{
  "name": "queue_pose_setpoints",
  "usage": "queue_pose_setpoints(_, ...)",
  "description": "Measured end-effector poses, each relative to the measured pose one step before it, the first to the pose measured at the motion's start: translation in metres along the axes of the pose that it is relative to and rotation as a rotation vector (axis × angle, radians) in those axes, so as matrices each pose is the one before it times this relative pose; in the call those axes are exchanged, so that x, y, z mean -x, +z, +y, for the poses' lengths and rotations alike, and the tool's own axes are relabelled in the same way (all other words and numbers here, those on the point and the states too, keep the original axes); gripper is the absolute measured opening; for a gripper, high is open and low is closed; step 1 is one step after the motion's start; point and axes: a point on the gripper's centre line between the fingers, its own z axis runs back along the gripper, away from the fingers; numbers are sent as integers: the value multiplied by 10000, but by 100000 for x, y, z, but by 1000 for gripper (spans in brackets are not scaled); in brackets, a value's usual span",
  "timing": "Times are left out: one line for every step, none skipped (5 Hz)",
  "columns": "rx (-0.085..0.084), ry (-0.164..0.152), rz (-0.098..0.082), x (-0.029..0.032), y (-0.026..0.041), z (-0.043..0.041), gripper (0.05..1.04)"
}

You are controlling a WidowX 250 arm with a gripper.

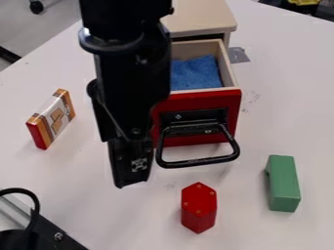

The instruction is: Put the red thing inside the drawer

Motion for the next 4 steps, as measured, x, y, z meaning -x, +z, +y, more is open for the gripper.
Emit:
queue_pose_setpoints(61, 21, 89, 188, -263, -112, 1000)
queue_pose_setpoints(-66, -441, 68, -1484, -1514, -98, 1000)
queue_pose_setpoints(-59, -361, 95, -1440, -1293, -312, 1000)
queue_pose_setpoints(31, 142, 129, -1610, -821, -47, 1000)
